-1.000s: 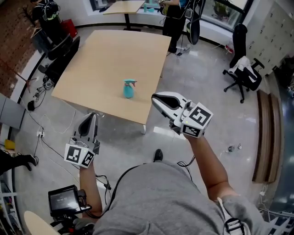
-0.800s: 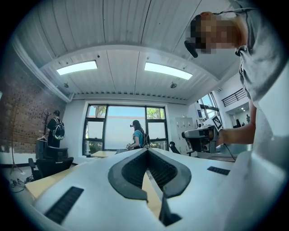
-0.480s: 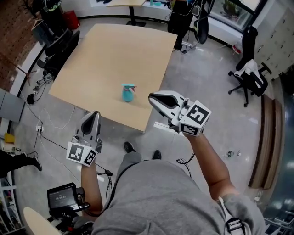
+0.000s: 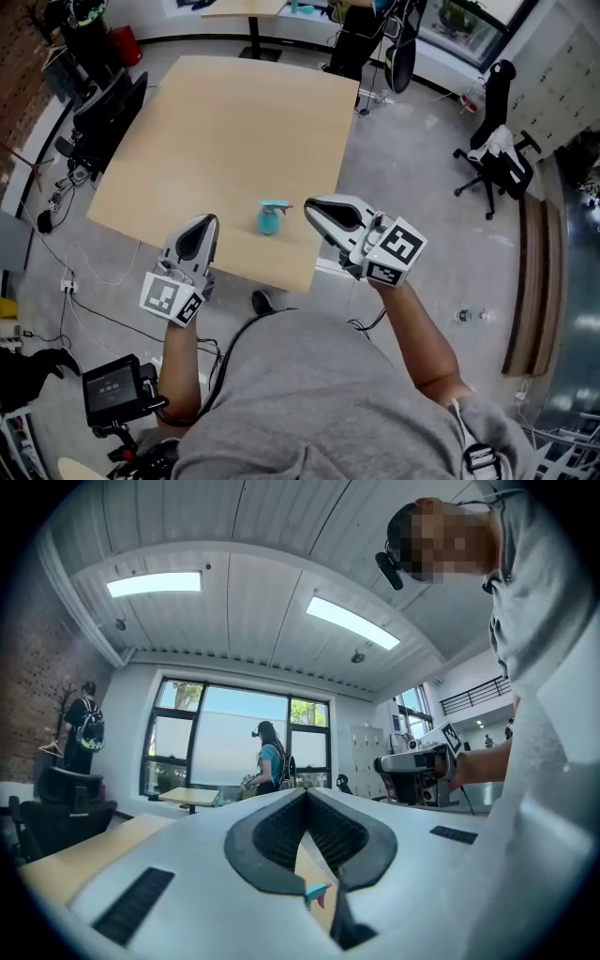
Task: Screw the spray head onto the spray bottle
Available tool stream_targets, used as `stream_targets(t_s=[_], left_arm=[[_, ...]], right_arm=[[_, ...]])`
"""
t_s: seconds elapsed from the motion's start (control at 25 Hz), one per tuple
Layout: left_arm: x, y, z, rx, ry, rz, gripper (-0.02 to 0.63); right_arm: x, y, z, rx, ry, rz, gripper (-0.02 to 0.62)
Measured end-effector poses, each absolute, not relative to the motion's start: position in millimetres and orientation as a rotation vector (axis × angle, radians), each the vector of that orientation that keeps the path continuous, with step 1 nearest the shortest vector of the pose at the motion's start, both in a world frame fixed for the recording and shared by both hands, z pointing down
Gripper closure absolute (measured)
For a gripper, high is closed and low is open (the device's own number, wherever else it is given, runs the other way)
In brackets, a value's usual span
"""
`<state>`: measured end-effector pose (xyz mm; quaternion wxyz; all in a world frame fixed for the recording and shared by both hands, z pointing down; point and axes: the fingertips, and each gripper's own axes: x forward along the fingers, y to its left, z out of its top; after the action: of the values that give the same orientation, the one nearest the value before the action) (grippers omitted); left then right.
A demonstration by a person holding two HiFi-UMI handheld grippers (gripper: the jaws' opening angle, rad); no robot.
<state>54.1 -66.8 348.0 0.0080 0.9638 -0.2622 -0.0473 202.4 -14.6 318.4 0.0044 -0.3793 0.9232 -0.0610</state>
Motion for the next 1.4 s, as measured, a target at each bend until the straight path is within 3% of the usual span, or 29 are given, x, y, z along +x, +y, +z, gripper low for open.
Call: stream_targets(t_s=[0.4, 0.68, 0.88, 0.92, 1.16, 1.28, 1.4], left_arm=[[61.6, -167.0, 394.8, 3.013, -0.554, -0.152, 0.602], [87.4, -176.6, 429.2, 2.981, -0.404, -0.170, 0.601], [112.3, -174.3, 481.2, 2.968, -0.255, -0.058, 0.596], [118.4, -174.4, 496.1, 2.966, -0.225, -0.031, 0.572], [139.1, -114.0, 543.0, 3.044, -0.002, 0.244, 0.247], [141.3, -81.0, 560.6, 3.076, 0.131, 0.363, 0.165], [145.8, -61.5, 584.5, 3.094, 0.237, 0.463, 0.138]], right_arm=[[172.5, -93.7, 358.4, -1.361, 2.880, -0.289, 0.588], [168.6, -113.2, 387.4, -1.363, 3.001, -0.372, 0.580], [157.9, -131.4, 430.6, -1.280, 3.240, -0.424, 0.474], [156.4, -135.4, 442.7, -1.247, 3.311, -0.401, 0.466], [144.8, -102.6, 475.9, -1.023, 3.726, -0.288, 0.443], [125.4, -79.1, 490.5, -0.781, 3.889, -0.270, 0.425], [109.2, -67.7, 510.6, -0.576, 4.025, -0.240, 0.420]])
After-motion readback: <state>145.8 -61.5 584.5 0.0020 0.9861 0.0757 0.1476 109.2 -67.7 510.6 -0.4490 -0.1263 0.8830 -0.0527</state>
